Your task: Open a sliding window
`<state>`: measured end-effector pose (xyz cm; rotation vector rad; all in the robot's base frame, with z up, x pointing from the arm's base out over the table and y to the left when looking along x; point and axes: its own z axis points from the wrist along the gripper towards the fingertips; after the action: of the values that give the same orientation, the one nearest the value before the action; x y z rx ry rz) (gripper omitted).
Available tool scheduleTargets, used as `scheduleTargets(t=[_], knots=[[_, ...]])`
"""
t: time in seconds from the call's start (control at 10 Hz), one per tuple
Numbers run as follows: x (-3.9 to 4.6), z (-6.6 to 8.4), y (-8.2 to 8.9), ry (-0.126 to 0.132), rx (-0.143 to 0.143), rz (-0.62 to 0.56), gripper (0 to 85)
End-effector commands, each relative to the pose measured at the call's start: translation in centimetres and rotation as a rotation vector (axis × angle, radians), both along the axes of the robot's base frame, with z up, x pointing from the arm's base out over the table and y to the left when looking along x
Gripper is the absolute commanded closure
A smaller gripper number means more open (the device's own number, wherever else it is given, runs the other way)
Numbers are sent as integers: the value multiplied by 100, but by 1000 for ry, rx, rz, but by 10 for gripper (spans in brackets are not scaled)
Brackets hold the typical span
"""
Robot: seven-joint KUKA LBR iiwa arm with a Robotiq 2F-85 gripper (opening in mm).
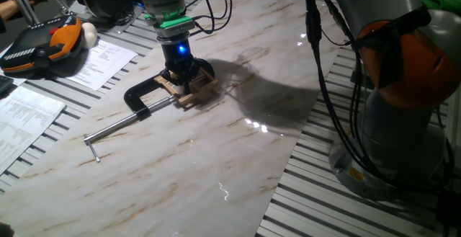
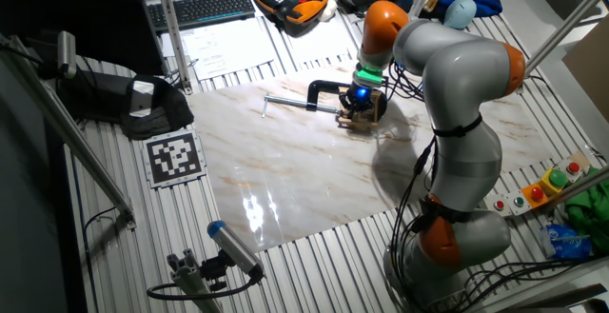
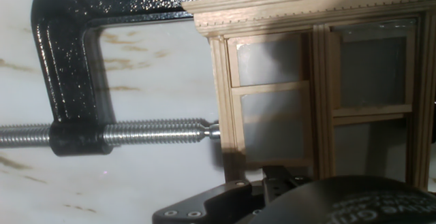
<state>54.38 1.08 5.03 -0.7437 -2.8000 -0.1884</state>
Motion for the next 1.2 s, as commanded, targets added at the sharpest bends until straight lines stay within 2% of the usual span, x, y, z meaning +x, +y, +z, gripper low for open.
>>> scheduleTargets(t=[0.0, 0.6, 1.1], knots=[[0, 0, -1, 0, 0, 0, 850], [-8, -10, 3, 2, 6, -7, 850], [12, 4, 2, -6, -3, -7, 850]])
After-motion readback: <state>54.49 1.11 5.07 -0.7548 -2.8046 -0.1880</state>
